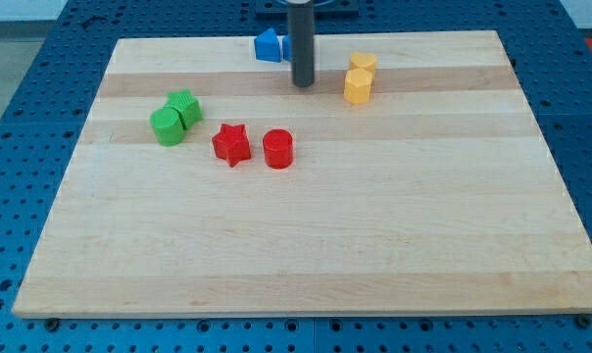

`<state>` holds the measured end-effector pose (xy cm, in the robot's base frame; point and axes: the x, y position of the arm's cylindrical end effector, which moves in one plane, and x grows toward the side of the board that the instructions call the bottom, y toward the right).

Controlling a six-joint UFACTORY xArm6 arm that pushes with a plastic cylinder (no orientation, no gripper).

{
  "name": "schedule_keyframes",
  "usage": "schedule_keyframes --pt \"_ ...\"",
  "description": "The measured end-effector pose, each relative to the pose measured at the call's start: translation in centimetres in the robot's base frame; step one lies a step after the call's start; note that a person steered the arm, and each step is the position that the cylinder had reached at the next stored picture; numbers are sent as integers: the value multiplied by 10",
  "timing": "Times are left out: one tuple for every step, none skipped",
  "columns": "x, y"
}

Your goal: Move the blue cube along with blue triangle to the top left

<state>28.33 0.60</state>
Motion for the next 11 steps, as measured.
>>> schedule_keyframes --pt "-28 18" --pt "-42 33" --pt "-51 36" --pt "-55 14" --pt "-64 -10" --pt "-70 -19" --pt "-70 -38" --pt "-70 -69" --pt "-70 -110" --pt "-70 -152" --pt "-67 -183"
